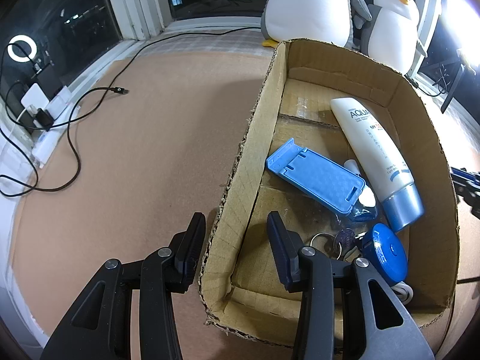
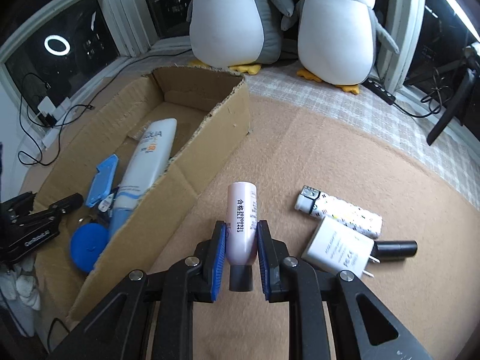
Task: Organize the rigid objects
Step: 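Lift the lip balm tube with the right gripper and release it into the box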
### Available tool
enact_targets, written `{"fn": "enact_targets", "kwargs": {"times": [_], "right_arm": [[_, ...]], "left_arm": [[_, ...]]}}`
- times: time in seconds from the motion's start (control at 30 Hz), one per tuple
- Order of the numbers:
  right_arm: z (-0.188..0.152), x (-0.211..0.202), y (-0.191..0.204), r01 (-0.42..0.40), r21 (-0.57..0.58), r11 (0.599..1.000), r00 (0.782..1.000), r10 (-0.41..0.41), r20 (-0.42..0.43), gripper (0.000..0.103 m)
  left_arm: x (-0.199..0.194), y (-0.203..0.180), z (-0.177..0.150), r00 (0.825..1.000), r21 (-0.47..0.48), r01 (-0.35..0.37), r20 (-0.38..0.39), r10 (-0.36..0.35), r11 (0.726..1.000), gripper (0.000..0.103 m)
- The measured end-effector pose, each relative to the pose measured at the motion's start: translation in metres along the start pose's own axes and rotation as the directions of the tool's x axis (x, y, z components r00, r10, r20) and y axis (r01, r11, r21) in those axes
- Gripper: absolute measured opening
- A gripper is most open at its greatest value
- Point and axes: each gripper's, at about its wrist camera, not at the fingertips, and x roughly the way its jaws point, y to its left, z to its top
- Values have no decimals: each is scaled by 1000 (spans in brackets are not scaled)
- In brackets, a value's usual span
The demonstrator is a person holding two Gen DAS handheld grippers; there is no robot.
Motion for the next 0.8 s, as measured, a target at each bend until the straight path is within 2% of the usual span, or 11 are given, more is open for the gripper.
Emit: {"fn": "enact_targets", "kwargs": {"times": [0.17,0.4,0.8], "right_arm": [[1,-23,4,0,15,1000,999,-1,48,18],[26,-43,22,-20,-2,1000,993,20,115,18],[58,-24,49,-26,-30,999,989,31,145,18]], "left_arm": [[0,0,0,1000,1,2,1,-2,1000,42],[0,0,1,1000,-1,6,2,-6,1000,42],[1,0,1,1000,-1,6,1,-6,1000,42]]}}
